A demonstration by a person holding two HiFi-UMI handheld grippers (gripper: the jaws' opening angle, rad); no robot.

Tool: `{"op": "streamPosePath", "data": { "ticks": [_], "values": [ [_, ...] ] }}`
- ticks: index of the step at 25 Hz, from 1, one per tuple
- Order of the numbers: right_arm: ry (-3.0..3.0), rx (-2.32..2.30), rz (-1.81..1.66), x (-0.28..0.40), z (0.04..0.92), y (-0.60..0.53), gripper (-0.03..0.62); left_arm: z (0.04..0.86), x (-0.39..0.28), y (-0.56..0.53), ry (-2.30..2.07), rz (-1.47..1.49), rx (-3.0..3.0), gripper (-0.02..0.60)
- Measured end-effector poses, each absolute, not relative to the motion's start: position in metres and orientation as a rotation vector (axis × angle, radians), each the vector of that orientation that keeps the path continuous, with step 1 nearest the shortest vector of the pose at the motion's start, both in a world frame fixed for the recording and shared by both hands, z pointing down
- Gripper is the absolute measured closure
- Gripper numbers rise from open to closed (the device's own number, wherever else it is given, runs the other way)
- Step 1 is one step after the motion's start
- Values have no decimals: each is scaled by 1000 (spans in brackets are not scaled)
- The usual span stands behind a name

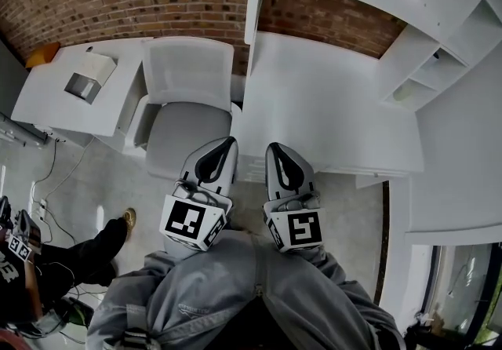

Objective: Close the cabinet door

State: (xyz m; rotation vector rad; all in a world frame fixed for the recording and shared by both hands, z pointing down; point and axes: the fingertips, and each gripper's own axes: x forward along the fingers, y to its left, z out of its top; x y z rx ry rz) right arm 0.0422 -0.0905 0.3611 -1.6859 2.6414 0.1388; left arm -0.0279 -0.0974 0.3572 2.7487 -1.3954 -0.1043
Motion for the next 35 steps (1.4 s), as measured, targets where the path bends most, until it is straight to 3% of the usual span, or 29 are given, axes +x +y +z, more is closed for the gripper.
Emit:
{"op": "streamPosePath", "data": {
  "ticks": [35],
  "values": [
    [2519, -1886, 189, 35, 344, -196, 566, 335, -21, -212, -1129, -214, 2892, 578]
  ]
}}
